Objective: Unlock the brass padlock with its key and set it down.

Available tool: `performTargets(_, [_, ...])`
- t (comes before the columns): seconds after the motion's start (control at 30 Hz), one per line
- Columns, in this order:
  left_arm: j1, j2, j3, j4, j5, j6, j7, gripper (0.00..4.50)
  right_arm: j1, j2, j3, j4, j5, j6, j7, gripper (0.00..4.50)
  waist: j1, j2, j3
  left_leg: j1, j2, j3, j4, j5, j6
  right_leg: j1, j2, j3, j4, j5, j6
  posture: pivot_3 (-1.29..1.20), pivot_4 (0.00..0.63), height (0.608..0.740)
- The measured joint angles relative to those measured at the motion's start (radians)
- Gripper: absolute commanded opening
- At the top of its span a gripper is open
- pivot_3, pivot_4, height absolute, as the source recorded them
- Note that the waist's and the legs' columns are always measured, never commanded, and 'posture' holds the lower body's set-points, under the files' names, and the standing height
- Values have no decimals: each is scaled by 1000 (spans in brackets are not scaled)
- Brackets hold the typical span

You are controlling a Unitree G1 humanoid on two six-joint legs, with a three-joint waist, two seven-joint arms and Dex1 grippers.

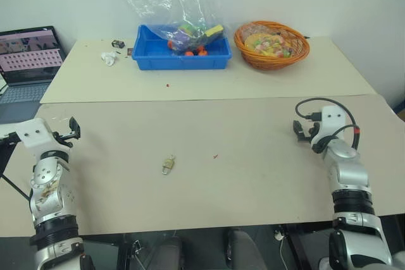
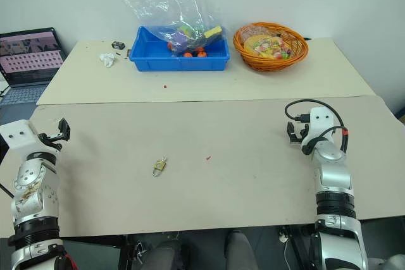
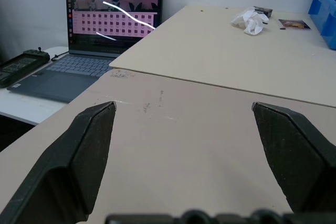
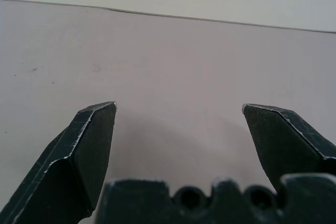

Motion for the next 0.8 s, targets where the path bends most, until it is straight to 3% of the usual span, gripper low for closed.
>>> performTargets(0.1, [-5, 4, -14, 9, 8, -4, -10, 4423, 1, -1, -5, -5, 9, 8, 9, 4500, 2, 0, 0, 0, 0, 0, 0, 0, 0, 0, 0, 0, 0, 0, 0, 0, 150, 728])
performTargets(0.2, [-13, 2, -57, 11, 13, -8, -39, 4423, 6, -39, 37, -95, 69, 79, 167, 4500, 3, 0, 0, 0, 0, 0, 0, 0, 0, 0, 0, 0, 0, 0, 0, 0, 150, 728])
performTargets(0.43, [-23, -5, -93, 7, 13, -18, -60, 4423, 140, -269, 288, -716, 459, 308, 840, 4500, 1, -1, 0, 0, 2, -1, 0, -1, 1, 1, 3, -2, -1, 0, 0, 0, 150, 728])
performTargets(0.5, [-21, -8, -120, 0, 13, -18, -81, 4423, 116, -272, 359, -765, 479, 309, 923, 4500, 2, -2, 0, 0, 1, -1, 2, -1, 2, 2, 1, -2, -1, 0, 0, 0, 150, 728])
performTargets(0.67, [79, 1, -206, -142, 13, 21, -181, 4423, 57, -266, 457, -725, 428, 279, 990, 4500, 7, -2, 0, 0, 0, -1, 3, 0, 1, 1, 0, -2, 0, 0, 0, 0, 150, 728])
performTargets(0.8, [371, 25, -283, -450, 11, 53, -280, 4423, 16, -241, 475, -679, 387, 235, 993, 4500, -3, -2, 0, 0, 2, 2, 0, -1, 1, -2, 0, -1, -1, 0, 0, 0, 150, 728])
